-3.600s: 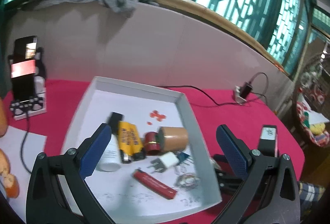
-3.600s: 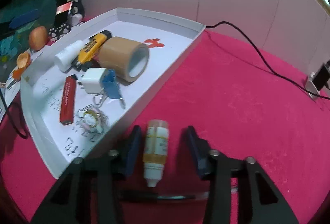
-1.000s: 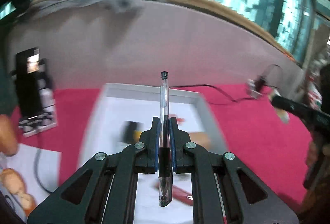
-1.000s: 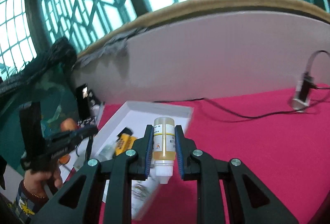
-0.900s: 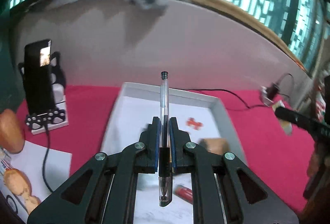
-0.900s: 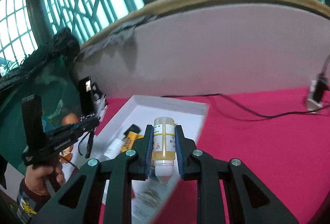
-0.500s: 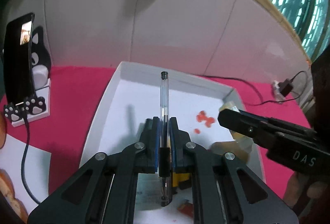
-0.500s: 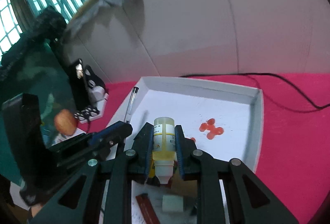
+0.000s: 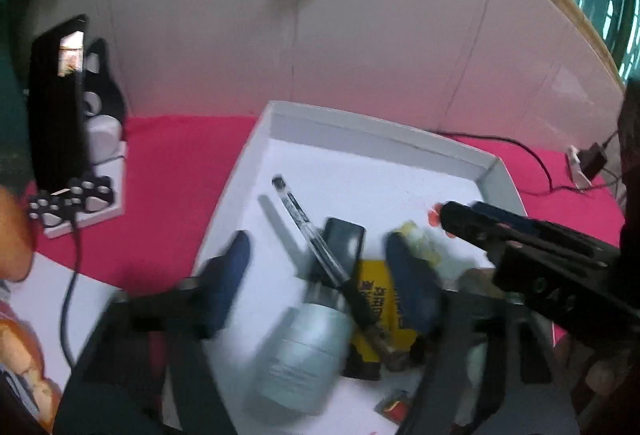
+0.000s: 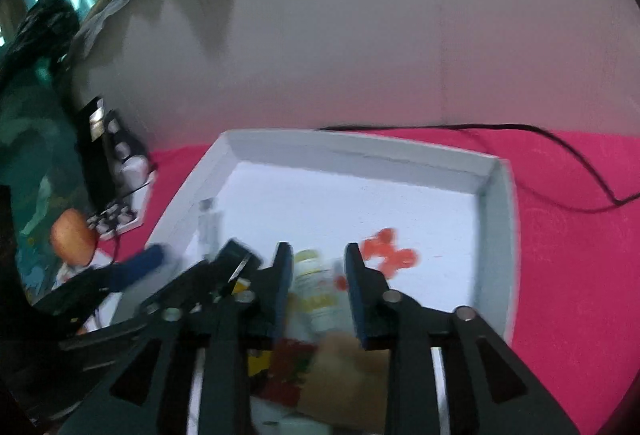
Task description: Organize rigid objects
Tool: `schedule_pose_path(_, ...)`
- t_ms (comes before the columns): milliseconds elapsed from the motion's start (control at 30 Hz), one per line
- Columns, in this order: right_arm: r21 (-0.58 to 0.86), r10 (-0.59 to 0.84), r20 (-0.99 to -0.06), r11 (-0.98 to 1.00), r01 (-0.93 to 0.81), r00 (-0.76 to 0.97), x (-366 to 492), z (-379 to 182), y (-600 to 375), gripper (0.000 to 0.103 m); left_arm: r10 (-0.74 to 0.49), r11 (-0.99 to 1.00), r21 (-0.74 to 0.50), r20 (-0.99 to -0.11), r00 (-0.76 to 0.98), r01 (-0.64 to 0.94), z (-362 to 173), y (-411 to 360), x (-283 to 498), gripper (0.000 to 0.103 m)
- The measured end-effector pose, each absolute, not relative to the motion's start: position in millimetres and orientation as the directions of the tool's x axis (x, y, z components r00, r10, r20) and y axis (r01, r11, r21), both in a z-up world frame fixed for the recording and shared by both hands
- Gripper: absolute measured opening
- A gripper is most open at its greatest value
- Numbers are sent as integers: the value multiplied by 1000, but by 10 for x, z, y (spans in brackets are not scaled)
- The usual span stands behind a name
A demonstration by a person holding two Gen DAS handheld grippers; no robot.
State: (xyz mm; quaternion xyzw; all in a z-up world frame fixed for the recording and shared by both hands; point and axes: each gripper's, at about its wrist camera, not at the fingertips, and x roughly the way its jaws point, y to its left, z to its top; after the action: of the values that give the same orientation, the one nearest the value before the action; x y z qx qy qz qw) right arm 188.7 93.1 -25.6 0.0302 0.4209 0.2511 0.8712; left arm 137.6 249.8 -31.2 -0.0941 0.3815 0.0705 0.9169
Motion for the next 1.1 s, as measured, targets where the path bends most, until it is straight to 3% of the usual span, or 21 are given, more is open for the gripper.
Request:
schedule_pose_path(33,272,458,-714,878,-394,529,1890,-255,857,66,57,970,-129,-705,707,-208,-294,2524,1337,83)
schedule_pose_path(100,298,465,-697,880,-369,546,1879,-245,735,86,62,964,-146,-692,719,-224,-257,2561,1261,87)
schedule_pose_path(367,308,478,-608,878,-367,634,1551,62,385,89,99,961,-135,-645,758,-240,-86,2465,963,89)
schedule_pose_path(500,296,469,-559,883,-364,683,1368,235,242,103,100,965,-133,-610,786,-225,77,2373,798,89)
schedule_pose_path(800,272,458,-458,888,-370,762,991,561,15,103,108,968,-118,-602,791,-222,369,2089,519,89)
schedule_pose_path(1100,280,394,-422,913,-295,817,653,767,-396,103,22,988,-112,-572,820,-104,615,1606,237,89)
